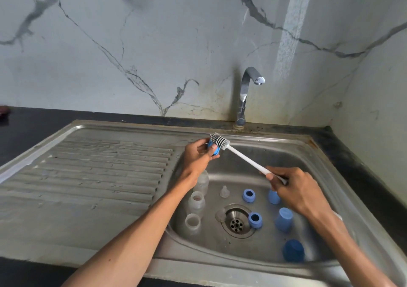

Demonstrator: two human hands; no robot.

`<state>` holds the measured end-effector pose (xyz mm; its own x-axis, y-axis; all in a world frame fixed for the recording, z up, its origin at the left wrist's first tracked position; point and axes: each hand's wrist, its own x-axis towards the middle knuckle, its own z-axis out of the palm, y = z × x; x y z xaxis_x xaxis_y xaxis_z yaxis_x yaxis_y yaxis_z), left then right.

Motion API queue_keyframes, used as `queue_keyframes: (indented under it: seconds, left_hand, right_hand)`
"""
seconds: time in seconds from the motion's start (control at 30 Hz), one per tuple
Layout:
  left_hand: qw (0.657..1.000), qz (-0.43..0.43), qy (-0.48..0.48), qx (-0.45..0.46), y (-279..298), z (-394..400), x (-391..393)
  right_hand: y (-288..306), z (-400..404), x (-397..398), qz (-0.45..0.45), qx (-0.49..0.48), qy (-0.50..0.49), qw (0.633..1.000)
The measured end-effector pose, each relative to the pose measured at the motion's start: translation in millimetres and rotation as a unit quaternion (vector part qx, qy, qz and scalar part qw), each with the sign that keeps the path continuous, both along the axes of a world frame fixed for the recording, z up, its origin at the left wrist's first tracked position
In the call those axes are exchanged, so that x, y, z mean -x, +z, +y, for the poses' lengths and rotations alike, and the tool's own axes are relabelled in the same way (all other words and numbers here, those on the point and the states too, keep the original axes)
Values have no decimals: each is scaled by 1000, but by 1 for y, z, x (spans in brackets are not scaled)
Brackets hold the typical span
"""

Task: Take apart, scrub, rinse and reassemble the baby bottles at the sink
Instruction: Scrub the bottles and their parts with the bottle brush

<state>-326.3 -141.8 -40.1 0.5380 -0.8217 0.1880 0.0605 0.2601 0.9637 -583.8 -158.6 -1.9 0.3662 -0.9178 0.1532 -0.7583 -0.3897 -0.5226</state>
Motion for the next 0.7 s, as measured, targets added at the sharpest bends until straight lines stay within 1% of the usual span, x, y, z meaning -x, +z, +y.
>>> queue_keyframes:
  seconds: [0.1,0.17,0.27,0.37,0.43,0.57,0.6,0.63,0.7]
  left_hand:
    - [996,-86,1,5,0,-2,5]
    - [993,-119,0,-4,0,-3,14]
    - [996,-78,31,8,3,-5,21]
    - [995,-54,88,9,2,-7,3]
    - [994,-65,86,5,0,-5,-6]
    - [991,-131,30,7,0,-7,10]
    - [991,-133,27,6,-1,-9,12]
    - [993,-116,32,4,-1,-11,12]
    - [997,-49,65,2,2,-11,4]
  right_hand:
    - [-1,-1,0,-8,2,-14,1000]
    - [0,-2,0,-8,7,-18,1000]
    - [2,-2,0,-22,3,-11,1000]
    - [2,1,1,-16,7,4,1000]
    - [1,3,0,-12,13,9,1000]
    - [3,3,1,-6,27,-10,1000]
    - [5,2,2,-6,28,-14,1000]
    - [5,2,2,-9,25,-13,1000]
    - [6,3,2,-17,13,-1,1000]
